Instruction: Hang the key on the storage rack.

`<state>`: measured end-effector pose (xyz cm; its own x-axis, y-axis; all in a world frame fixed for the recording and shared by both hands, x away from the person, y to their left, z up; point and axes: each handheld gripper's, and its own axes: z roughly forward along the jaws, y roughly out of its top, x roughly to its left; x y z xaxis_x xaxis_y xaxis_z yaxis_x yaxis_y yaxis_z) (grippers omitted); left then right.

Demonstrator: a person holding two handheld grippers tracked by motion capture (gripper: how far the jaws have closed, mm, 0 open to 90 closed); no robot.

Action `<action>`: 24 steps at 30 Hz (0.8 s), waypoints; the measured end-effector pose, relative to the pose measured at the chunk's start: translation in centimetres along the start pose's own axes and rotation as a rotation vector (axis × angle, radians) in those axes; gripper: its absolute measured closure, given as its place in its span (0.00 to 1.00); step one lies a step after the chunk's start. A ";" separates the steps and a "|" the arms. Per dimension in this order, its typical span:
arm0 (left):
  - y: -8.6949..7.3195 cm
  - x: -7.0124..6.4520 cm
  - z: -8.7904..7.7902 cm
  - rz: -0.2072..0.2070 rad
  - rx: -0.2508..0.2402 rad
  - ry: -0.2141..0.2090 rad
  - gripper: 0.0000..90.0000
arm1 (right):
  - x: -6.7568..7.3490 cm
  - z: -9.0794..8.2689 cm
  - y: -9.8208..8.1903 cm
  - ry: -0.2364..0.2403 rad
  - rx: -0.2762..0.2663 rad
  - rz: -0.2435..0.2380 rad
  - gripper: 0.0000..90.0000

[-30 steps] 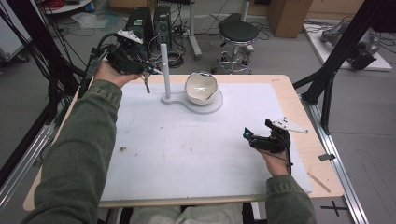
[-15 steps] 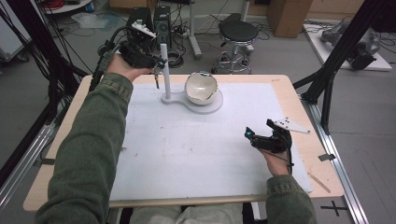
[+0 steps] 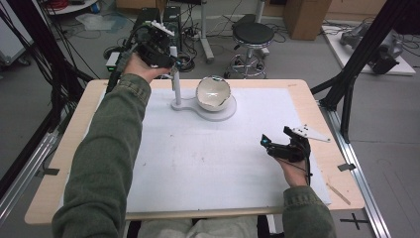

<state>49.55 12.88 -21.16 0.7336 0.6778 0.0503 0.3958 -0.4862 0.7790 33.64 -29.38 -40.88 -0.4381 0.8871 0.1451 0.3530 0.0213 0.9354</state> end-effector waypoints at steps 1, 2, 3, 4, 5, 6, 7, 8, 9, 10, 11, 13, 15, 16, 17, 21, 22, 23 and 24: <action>0.1 0.1 0.1 -0.003 -0.001 0.002 0.90 | 0.0 0.0 0.0 0.000 -0.001 0.000 0.01; 0.1 0.2 0.2 -0.003 0.002 0.003 0.90 | 0.0 0.0 0.0 0.000 0.000 0.001 0.01; 0.2 0.3 0.4 -0.004 0.004 0.009 0.90 | 0.0 0.0 0.0 0.000 0.000 0.001 0.01; 0.2 0.4 0.5 -0.004 0.009 0.012 0.90 | 0.0 -0.1 0.0 0.002 -0.003 -0.004 0.01; 0.3 0.6 0.7 -0.002 0.009 0.022 0.90 | 0.1 -0.1 0.0 0.002 -0.001 0.000 0.01; 0.3 0.6 0.7 -0.002 0.009 0.022 0.90 | 0.1 -0.2 -0.1 0.003 -0.002 0.000 0.01; 0.4 0.7 0.8 -0.003 -0.001 0.022 0.90 | 0.1 -0.2 -0.1 0.003 -0.002 0.000 0.01; 0.3 0.8 0.9 -0.010 -0.004 0.022 0.90 | 0.0 -0.2 -0.1 0.001 -0.003 0.002 0.01; 0.2 1.1 1.2 -0.014 0.011 0.025 0.90 | -0.1 -0.2 -0.1 -0.001 -0.005 0.000 0.01; 0.2 1.1 1.2 -0.014 0.011 0.025 0.90 | -0.2 -0.2 -0.1 -0.002 -0.003 0.003 0.01; 0.0 1.3 1.6 -0.012 0.026 0.034 0.90 | -0.3 -0.1 -0.1 -0.005 0.000 0.005 0.01; 0.0 1.4 1.7 -0.010 0.030 0.038 0.90 | -0.3 -0.1 -0.1 -0.007 0.001 0.012 0.01; 0.0 1.6 1.8 -0.015 -0.004 0.034 0.90 | -0.5 -0.2 -0.1 -0.012 -0.008 0.017 0.01; 0.0 1.6 1.8 -0.015 -0.004 0.034 0.90 | -0.5 -0.3 -0.1 -0.012 -0.009 0.013 0.01; 0.1 1.6 1.7 -0.017 -0.015 0.034 0.90 | -0.5 -0.3 -0.1 -0.012 -0.009 0.013 0.01; 0.2 1.6 1.9 -0.024 -0.022 0.038 0.90 | -0.4 -0.3 -0.1 -0.012 -0.006 0.009 0.01; 0.1 1.7 2.1 -0.038 -0.012 0.063 0.90 | -0.4 -0.3 -0.1 -0.009 -0.008 0.008 0.01; 0.1 1.7 2.1 -0.038 -0.012 0.063 0.90 | -0.4 -0.3 -0.1 -0.012 -0.012 0.009 0.01; 0.1 1.8 2.1 -0.038 -0.013 0.076 0.90 | -0.5 -0.4 -0.1 -0.013 -0.015 0.009 0.01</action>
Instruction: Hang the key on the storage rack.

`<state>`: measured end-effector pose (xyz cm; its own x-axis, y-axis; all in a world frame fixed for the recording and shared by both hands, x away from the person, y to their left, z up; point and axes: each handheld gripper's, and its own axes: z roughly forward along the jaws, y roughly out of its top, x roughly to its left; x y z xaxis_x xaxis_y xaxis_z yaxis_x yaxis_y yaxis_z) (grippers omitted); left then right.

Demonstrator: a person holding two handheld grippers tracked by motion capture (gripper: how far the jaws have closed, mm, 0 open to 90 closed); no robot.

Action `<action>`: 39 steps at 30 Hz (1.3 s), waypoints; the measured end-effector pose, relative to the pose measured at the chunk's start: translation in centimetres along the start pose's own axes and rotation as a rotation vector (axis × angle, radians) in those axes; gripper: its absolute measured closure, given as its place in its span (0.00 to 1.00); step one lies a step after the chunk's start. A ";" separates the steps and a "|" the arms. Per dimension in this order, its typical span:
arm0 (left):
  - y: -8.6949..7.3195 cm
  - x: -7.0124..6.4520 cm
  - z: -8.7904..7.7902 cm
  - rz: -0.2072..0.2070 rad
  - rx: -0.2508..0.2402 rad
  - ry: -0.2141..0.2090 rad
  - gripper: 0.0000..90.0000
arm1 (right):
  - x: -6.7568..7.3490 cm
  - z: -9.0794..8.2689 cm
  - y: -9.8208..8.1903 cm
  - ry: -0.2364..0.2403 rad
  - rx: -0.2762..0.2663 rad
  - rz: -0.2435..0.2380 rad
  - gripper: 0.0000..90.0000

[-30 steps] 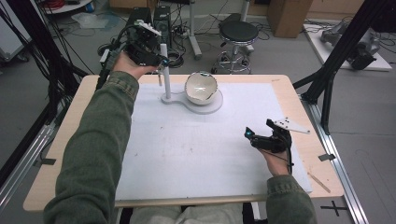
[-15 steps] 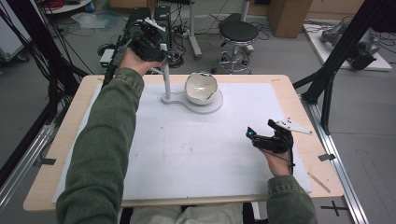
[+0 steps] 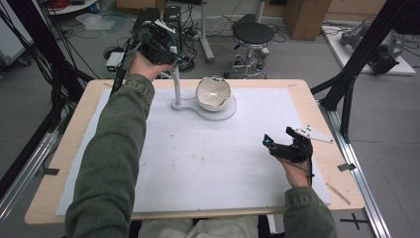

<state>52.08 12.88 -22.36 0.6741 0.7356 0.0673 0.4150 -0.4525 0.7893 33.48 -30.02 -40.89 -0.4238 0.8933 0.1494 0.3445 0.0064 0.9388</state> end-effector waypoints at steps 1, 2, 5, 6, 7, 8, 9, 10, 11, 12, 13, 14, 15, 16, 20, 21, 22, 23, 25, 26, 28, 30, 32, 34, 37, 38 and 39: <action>0.0 0.0 0.0 0.002 -0.006 0.002 0.90 | 0.0 0.0 0.0 0.000 0.000 0.000 0.01; 0.0 0.0 0.1 0.009 -0.011 0.007 0.90 | 0.0 -0.1 0.0 -0.001 -0.003 0.010 0.01; 0.1 0.1 0.2 0.009 -0.030 0.002 0.90 | -0.1 -0.2 0.0 -0.003 -0.006 0.012 0.01; 0.0 0.1 0.4 0.008 -0.031 0.003 0.90 | -0.1 -0.2 0.0 -0.001 -0.007 0.011 0.01; 0.0 0.1 0.5 0.007 -0.030 0.005 0.90 | -0.1 -0.2 0.0 -0.001 -0.008 0.004 0.01; 0.0 0.2 0.5 0.011 -0.035 0.012 0.90 | 0.0 -0.2 0.0 0.000 -0.005 0.006 0.01; -0.1 0.2 0.5 0.004 -0.048 0.018 0.90 | 0.0 -0.2 0.0 0.003 -0.003 0.003 0.01; -0.1 0.2 0.5 -0.008 -0.062 0.010 0.90 | 0.0 -0.2 0.0 0.002 -0.003 0.002 0.01; -0.1 0.2 0.6 -0.012 -0.068 0.009 0.89 | 0.0 -0.2 0.0 0.003 -0.001 0.001 0.01; -0.1 0.2 0.6 -0.012 -0.068 0.009 0.90 | 0.0 -0.2 0.0 0.002 -0.002 0.001 0.01; -0.1 0.1 0.7 -0.014 -0.074 0.013 0.89 | -0.1 -0.2 0.0 0.001 -0.004 0.003 0.01; -0.1 0.0 0.8 -0.008 -0.067 0.019 0.90 | -0.1 -0.3 0.0 0.000 -0.007 0.002 0.01; -0.1 -0.2 1.0 0.010 -0.053 0.041 0.90 | -0.1 -0.3 0.1 0.000 -0.009 0.005 0.01; -0.2 -0.2 1.1 0.021 -0.045 0.047 0.89 | -0.1 -0.4 0.1 0.001 -0.011 0.008 0.01; -0.4 -0.3 1.4 0.022 -0.037 0.059 0.90 | -0.2 -0.4 0.1 -0.002 -0.011 0.007 0.01; -0.5 -0.3 1.4 0.019 -0.043 0.057 0.89 | -0.2 -0.5 0.1 -0.002 -0.014 0.006 0.01; -0.7 -0.3 1.4 0.008 -0.051 0.060 0.89 | -0.2 -0.5 0.1 -0.002 -0.014 0.006 0.01; -0.8 -0.3 1.4 0.003 -0.055 0.059 0.89 | -0.2 -0.5 0.1 -0.004 -0.013 0.009 0.01; -1.2 -0.4 1.3 0.010 -0.046 0.076 0.83 | -0.2 -0.5 0.0 -0.005 -0.011 0.007 0.01; -1.5 -0.5 1.0 0.026 -0.042 0.054 0.81 | -0.2 -0.5 0.0 -0.004 -0.010 0.009 0.01; -1.5 -0.7 0.8 0.037 -0.045 0.036 0.71 | -0.2 -0.5 0.0 -0.007 -0.010 0.007 0.01; -1.7 -1.1 0.4 0.040 -0.070 -0.008 0.66 | -0.2 -0.5 0.0 -0.008 -0.011 0.006 0.01; -1.9 -1.2 0.0 0.017 -0.097 -0.048 0.58 | -0.2 -0.5 0.0 -0.007 -0.010 0.009 0.01; -2.1 -1.5 -0.2 0.014 -0.101 -0.058 0.53 | -0.2 -0.6 0.0 -0.007 -0.009 0.009 0.01; -2.4 -1.8 -0.4 0.024 -0.107 -0.036 0.39 | -0.1 -0.5 0.0 -0.009 -0.010 0.006 0.01; -2.4 -1.9 -0.6 0.022 -0.109 -0.034 0.37 | -0.1 -0.6 0.0 -0.011 -0.009 0.006 0.01; -2.5 -1.8 -0.6 0.020 -0.109 -0.031 0.37 | -0.1 -0.6 0.0 -0.011 -0.009 0.006 0.01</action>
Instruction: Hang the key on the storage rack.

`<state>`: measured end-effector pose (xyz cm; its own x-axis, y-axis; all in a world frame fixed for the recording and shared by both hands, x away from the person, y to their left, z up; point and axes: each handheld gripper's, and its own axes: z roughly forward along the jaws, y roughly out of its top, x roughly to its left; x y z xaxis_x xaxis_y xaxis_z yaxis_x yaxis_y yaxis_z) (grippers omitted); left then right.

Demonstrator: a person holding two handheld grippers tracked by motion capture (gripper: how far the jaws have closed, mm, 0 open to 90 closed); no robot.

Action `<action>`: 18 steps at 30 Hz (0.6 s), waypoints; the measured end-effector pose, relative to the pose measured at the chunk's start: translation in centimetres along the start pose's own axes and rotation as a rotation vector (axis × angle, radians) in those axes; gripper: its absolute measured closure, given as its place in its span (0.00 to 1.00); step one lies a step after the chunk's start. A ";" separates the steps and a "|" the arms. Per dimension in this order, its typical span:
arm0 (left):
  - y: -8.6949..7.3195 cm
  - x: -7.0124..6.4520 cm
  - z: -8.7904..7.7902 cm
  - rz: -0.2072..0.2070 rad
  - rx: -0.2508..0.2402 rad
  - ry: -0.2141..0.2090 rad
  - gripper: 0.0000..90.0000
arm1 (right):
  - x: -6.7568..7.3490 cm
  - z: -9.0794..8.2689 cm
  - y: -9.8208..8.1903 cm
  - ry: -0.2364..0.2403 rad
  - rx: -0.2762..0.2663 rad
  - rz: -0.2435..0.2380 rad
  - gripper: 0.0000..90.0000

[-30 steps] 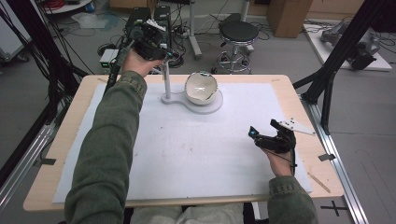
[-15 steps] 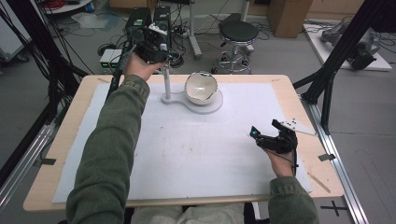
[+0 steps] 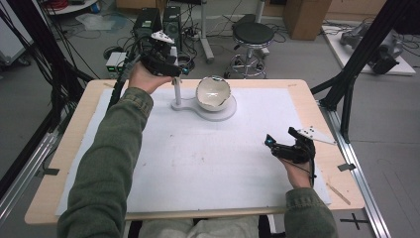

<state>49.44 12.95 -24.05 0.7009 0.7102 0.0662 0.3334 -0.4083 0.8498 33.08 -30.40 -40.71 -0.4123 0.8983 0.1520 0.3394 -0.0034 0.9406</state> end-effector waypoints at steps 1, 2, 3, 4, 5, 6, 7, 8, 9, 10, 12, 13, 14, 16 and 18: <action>0.0 0.0 0.0 -0.006 -0.003 0.001 0.34 | 0.0 0.0 0.0 0.001 0.000 0.005 0.01; -0.1 0.0 -0.1 -0.007 -0.004 0.000 0.31 | 0.0 0.0 0.0 0.000 -0.004 0.003 0.01; -0.1 0.1 -0.2 -0.011 -0.009 -0.003 0.29 | 0.0 0.0 0.0 -0.001 -0.003 0.005 0.01; -0.1 0.1 -0.2 -0.021 -0.011 -0.010 0.26 | -0.1 0.0 0.0 -0.001 -0.003 0.006 0.01; -0.2 0.1 -0.2 -0.020 -0.006 -0.013 0.26 | -0.1 0.0 0.0 -0.001 -0.003 0.006 0.01; -0.2 0.1 -0.3 -0.020 -0.003 -0.012 0.25 | -0.1 0.0 0.0 -0.001 -0.002 0.006 0.01; -0.4 0.0 -0.2 -0.024 -0.002 0.002 0.18 | -0.1 0.0 0.0 -0.001 -0.003 0.005 0.01; -0.4 0.0 -0.2 -0.024 -0.002 0.002 0.13 | -0.1 0.0 0.0 -0.001 -0.002 0.006 0.01; -0.4 0.1 -0.2 -0.031 -0.001 0.019 0.13 | -0.1 0.0 0.0 -0.001 -0.002 0.006 0.01; -0.5 0.1 -0.2 -0.040 -0.003 0.034 0.06 | -0.1 0.0 0.0 0.000 -0.002 0.005 0.01; -0.8 0.3 -0.4 -0.061 -0.014 0.038 0.02 | -0.1 -0.1 0.0 0.000 -0.002 0.005 0.01; -0.9 0.4 -0.5 -0.064 -0.021 0.043 0.02 | -0.1 -0.1 0.0 0.000 -0.002 0.005 0.01; -1.1 0.4 -0.7 -0.061 -0.031 0.057 0.02 | -0.1 -0.1 0.0 0.000 -0.003 0.005 0.01; -1.3 0.6 -1.0 -0.059 -0.044 0.071 0.02 | -0.1 -0.1 0.0 -0.001 -0.003 0.006 0.01; -1.6 0.8 -1.3 -0.065 -0.043 0.068 0.02 | -0.1 -0.1 0.0 -0.001 -0.003 0.007 0.01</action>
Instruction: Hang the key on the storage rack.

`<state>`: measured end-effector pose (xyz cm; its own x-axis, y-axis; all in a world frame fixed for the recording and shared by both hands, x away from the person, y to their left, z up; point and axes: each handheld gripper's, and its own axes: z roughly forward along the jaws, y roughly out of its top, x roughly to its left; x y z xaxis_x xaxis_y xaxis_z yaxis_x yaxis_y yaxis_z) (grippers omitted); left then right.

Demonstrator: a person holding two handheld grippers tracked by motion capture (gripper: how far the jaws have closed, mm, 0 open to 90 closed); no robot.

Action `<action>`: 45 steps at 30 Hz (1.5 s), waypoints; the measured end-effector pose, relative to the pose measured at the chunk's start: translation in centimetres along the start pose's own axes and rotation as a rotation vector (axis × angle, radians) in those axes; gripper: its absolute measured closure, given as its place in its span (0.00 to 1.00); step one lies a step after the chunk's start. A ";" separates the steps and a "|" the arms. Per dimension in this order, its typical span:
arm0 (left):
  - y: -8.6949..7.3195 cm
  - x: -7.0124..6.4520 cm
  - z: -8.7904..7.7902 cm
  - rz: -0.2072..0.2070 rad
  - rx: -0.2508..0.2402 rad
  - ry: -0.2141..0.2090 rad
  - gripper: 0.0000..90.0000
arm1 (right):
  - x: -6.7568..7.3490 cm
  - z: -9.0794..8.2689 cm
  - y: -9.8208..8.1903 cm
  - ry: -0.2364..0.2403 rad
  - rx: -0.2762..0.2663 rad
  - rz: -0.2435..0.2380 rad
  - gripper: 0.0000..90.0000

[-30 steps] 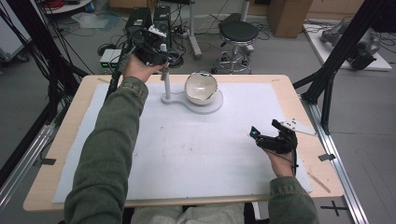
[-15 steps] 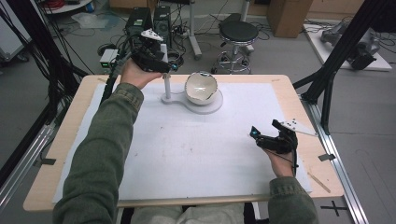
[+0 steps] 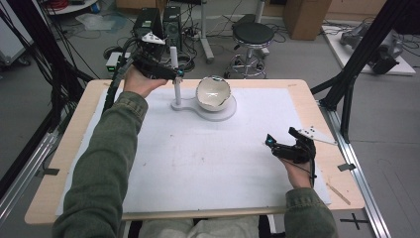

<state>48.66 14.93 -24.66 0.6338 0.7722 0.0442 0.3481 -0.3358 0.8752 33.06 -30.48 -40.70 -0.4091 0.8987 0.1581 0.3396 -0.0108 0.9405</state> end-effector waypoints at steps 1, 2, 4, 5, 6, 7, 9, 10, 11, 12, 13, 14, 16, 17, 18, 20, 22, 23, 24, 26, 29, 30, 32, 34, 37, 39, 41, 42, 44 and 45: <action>-0.1 0.1 -0.1 -0.001 -0.001 -0.002 0.02 | 0.0 0.0 0.0 -0.001 0.000 0.001 0.01; -0.2 0.1 -0.3 -0.001 -0.006 -0.001 0.02 | 0.0 0.0 0.0 0.000 -0.001 0.002 0.01; -0.3 0.0 -0.7 0.006 -0.026 0.005 0.02 | 0.0 0.0 0.0 -0.002 -0.004 0.001 0.01; -0.4 -0.1 -0.9 0.011 -0.038 0.001 0.02 | 0.0 0.0 0.0 -0.002 -0.004 0.002 0.01; -0.4 -0.2 -1.1 0.013 -0.050 -0.003 0.02 | 0.0 0.0 0.0 -0.002 -0.004 0.002 0.01; -0.5 -0.4 -1.3 0.020 -0.056 -0.004 0.02 | 0.0 0.0 0.0 -0.002 -0.004 0.002 0.01; -0.7 -0.6 -1.6 0.022 -0.064 -0.016 0.02 | 0.0 0.0 0.0 -0.003 -0.003 0.004 0.01; -0.8 -0.8 -1.7 0.022 -0.072 -0.020 0.02 | 0.0 0.0 0.0 -0.004 -0.002 0.003 0.01; -1.0 -0.9 -1.8 0.028 -0.066 -0.024 0.02 | 0.0 0.0 0.0 -0.003 0.000 0.003 0.01; -1.0 -0.9 -1.8 0.028 -0.066 -0.024 0.02 | 0.1 0.0 0.0 -0.004 -0.001 0.002 0.01; -1.1 -1.0 -1.9 0.035 -0.068 -0.024 0.02 | 0.1 0.0 0.0 -0.004 -0.001 0.002 0.01; -1.1 -1.1 -2.0 0.038 -0.070 -0.027 0.02 | 0.1 0.0 0.0 -0.003 -0.002 0.000 0.01; -1.2 -1.3 -2.2 0.041 -0.074 -0.031 0.02 | 0.1 0.0 0.0 -0.005 -0.001 0.002 0.01; -1.3 -1.4 -2.3 0.042 -0.075 -0.034 0.02 | 0.1 0.0 0.0 -0.007 -0.001 0.004 0.01; -1.4 -1.4 -2.4 0.045 -0.076 -0.034 0.02 | 0.1 0.0 0.0 -0.007 -0.001 0.004 0.01; -1.8 -1.4 -2.8 0.040 -0.079 -0.034 0.02 | 0.1 0.0 0.0 -0.008 0.000 0.004 0.01; -2.1 -1.5 -3.1 0.040 -0.084 -0.034 0.02 | 0.1 0.0 0.0 -0.009 0.000 0.006 0.01; -2.1 -1.5 -3.1 0.040 -0.084 -0.034 0.02 | 0.1 0.0 0.0 -0.008 0.000 0.006 0.01; -2.3 -1.5 -3.2 0.037 -0.086 -0.034 0.02 | 0.0 0.0 0.0 -0.008 -0.001 0.004 0.01; -2.6 -1.5 -3.6 0.038 -0.088 -0.027 0.02 | 0.1 0.0 0.0 -0.008 0.000 0.006 0.01; -3.3 -1.4 -3.9 0.035 -0.096 -0.014 0.02 | 0.1 0.0 0.0 -0.007 -0.002 0.001 0.01; -3.5 -1.4 -4.0 0.031 -0.099 -0.010 0.02 | 0.1 0.0 0.0 -0.006 -0.002 0.002 0.01; -4.1 -1.3 -4.2 0.025 -0.101 -0.015 0.02 | 0.1 0.0 0.0 -0.007 -0.003 -0.002 0.01; -4.5 -1.2 -4.3 0.018 -0.108 -0.014 0.02 | 0.1 0.0 0.0 -0.006 0.000 0.002 0.01; -4.8 -1.1 -4.5 0.005 -0.117 -0.011 0.02 | 0.2 0.0 -0.1 -0.007 0.001 0.001 0.01; -5.1 -1.1 -4.7 0.002 -0.116 -0.013 0.02 | 0.2 0.0 -0.1 -0.007 0.001 0.000 0.01; -5.5 -1.0 -4.8 0.002 -0.116 -0.015 0.02 | 0.2 0.1 -0.1 -0.006 0.002 -0.003 0.01; -5.6 -1.0 -4.9 0.009 -0.112 -0.011 0.02 | 0.2 0.1 -0.1 -0.007 0.004 -0.002 0.01; -6.1 -1.0 -5.3 0.002 -0.120 -0.007 0.02 | 0.2 0.1 -0.1 -0.006 0.004 -0.001 0.01; -6.1 -1.0 -5.3 0.002 -0.120 -0.007 0.02 | 0.2 0.1 -0.1 -0.005 0.005 -0.001 0.01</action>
<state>42.26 19.05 -27.54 0.6396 0.7675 0.0430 0.2619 -0.2702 0.9265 33.01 -30.24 -40.79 -0.4052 0.9009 0.1553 0.3435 -0.0073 0.9391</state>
